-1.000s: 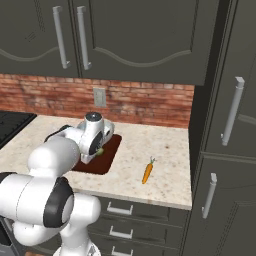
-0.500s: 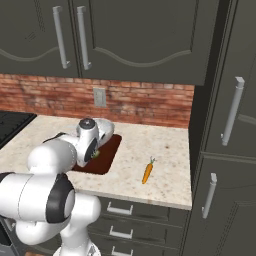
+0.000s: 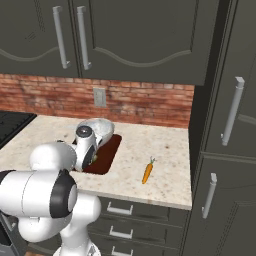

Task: Place the two vegetables and bowl onto the tray for setting up a vegetable dip station.

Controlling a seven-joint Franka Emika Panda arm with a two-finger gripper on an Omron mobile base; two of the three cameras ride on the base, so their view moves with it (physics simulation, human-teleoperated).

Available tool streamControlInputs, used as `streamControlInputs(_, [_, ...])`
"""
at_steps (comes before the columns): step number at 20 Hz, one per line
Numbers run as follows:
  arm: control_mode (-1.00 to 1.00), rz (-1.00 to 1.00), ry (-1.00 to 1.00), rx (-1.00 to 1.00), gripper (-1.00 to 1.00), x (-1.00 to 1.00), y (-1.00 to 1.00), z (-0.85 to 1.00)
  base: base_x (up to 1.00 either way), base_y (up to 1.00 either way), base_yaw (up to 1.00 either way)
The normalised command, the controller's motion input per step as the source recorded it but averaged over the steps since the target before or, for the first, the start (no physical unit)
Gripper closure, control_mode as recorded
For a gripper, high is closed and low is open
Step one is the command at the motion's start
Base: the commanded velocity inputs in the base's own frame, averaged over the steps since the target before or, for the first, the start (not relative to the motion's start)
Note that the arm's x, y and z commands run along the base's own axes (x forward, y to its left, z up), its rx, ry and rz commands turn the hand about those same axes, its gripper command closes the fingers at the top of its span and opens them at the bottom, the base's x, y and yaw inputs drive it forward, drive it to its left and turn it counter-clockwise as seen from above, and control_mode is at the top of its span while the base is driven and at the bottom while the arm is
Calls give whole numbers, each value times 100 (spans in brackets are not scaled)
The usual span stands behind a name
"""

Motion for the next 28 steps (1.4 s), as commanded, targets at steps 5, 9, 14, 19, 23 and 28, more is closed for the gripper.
streamControlInputs(5, [-100, 0, 0, 0, -100, 0, 6, -13, 0, 0, 0])
streamControlInputs(9, [-100, 0, 0, 0, -100, 0, 5, -11, 0, 0, 0])
streamControlInputs(14, [-100, 0, 0, 0, -100, 0, 3, -9, 0, 0, 0])
streamControlInputs(19, [-100, 0, 1, -1, -100, 0, 4, 2, 0, 0, 0])
streamControlInputs(23, [-100, 0, 0, -2, -100, -22, -6, 44, 0, 0, 0])
streamControlInputs(28, [-100, -4, 0, 0, -100, -29, -13, 60, 0, 0, 0])
